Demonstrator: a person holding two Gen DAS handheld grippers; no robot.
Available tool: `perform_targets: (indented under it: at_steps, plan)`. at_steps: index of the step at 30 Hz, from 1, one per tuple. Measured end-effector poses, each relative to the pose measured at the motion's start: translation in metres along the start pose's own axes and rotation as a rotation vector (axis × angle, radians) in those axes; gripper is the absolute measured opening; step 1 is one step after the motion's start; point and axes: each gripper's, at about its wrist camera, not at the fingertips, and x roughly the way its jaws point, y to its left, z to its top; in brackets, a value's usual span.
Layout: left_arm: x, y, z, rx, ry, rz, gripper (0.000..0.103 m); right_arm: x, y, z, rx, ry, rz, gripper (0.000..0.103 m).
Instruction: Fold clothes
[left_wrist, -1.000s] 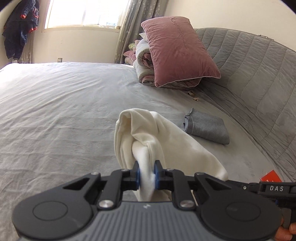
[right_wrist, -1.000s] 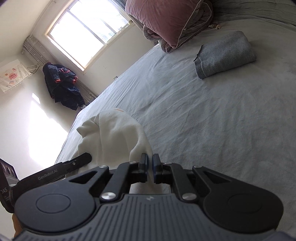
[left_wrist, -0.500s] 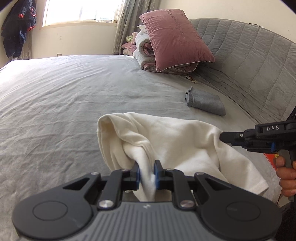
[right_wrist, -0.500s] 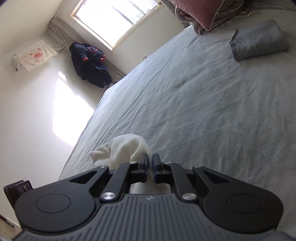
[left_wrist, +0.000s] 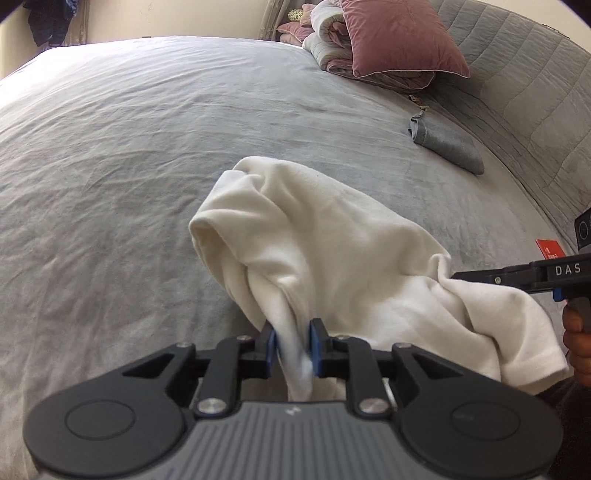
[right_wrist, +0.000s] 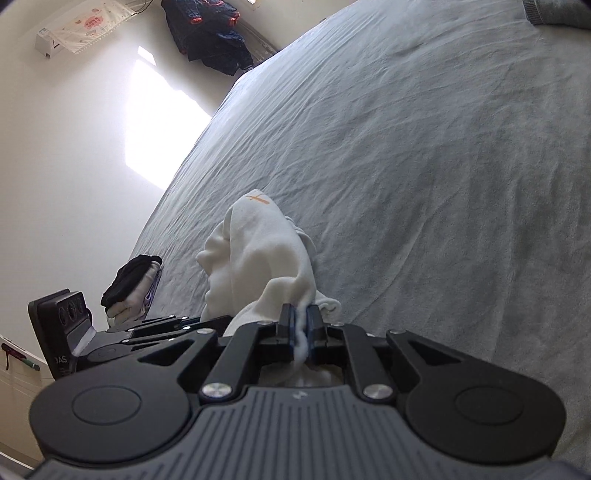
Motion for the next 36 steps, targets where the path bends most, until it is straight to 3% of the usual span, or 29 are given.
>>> perform_targets:
  at_steps: [2, 4, 6, 9, 18, 26, 30, 36]
  plan:
    - [-0.006, 0.005, 0.001, -0.008, -0.008, -0.013, 0.027, 0.000, -0.001, 0.000, -0.013, 0.013, -0.003, 0.015]
    - [-0.011, 0.012, 0.003, -0.024, -0.021, -0.019, 0.042, 0.000, -0.003, 0.002, 0.003, 0.021, 0.003, 0.016]
    - [-0.013, 0.020, 0.006, -0.053, -0.031, -0.021, 0.046, -0.002, -0.005, 0.006, 0.025, 0.017, 0.007, 0.018]
    - [-0.010, 0.035, 0.011, -0.147, -0.039, -0.038, 0.047, -0.007, -0.009, 0.015, 0.056, 0.001, 0.009, 0.033]
    - [0.009, 0.084, 0.027, -0.513, -0.089, -0.205, 0.052, 0.014, -0.002, 0.024, 0.111, -0.037, 0.097, 0.037]
    - [0.026, 0.122, 0.005, -0.758, -0.113, -0.402, 0.055, 0.035, 0.046, 0.014, -0.016, 0.039, 0.337, 0.037]
    - [0.034, 0.129, -0.005, -0.792, -0.106, -0.421, 0.054, 0.061, 0.069, -0.001, -0.106, 0.140, 0.362, 0.037]
    - [0.037, 0.125, -0.004, -0.721, -0.107, -0.368, 0.039, 0.093, 0.078, -0.018, -0.166, 0.217, 0.280, 0.032]
